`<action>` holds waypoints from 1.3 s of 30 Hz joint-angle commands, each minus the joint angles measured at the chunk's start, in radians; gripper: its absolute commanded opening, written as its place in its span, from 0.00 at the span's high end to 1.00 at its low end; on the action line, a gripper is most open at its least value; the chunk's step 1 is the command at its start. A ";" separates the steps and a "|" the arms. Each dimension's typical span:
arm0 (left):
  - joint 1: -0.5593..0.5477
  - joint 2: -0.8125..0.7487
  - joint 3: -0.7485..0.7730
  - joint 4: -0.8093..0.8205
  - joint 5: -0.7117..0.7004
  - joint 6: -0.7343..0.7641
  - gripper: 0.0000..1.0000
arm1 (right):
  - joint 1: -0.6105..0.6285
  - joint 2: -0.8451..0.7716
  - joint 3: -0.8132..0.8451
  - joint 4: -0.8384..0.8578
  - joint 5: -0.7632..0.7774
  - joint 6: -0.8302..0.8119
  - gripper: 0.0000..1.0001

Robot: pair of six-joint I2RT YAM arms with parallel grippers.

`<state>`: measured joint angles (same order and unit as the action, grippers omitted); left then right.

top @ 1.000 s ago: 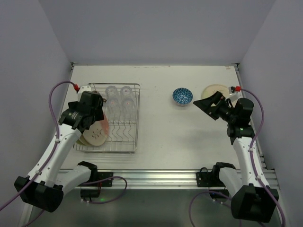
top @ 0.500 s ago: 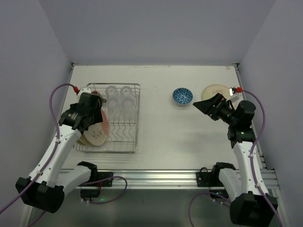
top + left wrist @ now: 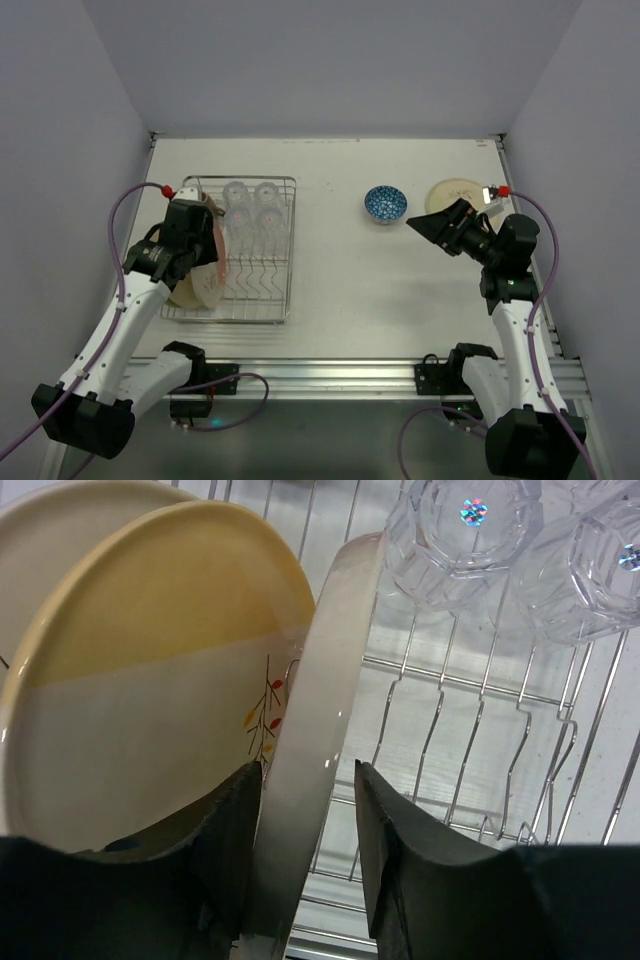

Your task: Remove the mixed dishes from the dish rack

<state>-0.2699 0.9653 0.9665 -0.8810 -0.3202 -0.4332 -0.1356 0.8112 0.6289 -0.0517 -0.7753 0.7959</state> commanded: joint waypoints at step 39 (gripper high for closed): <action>0.000 -0.119 0.199 0.131 -0.010 0.103 1.00 | 0.004 -0.004 -0.040 0.121 -0.039 0.103 0.02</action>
<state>-0.2695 0.8795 1.0908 -0.8783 -0.3214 -0.3038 -0.1356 0.8112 0.5938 0.0250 -0.7822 0.8787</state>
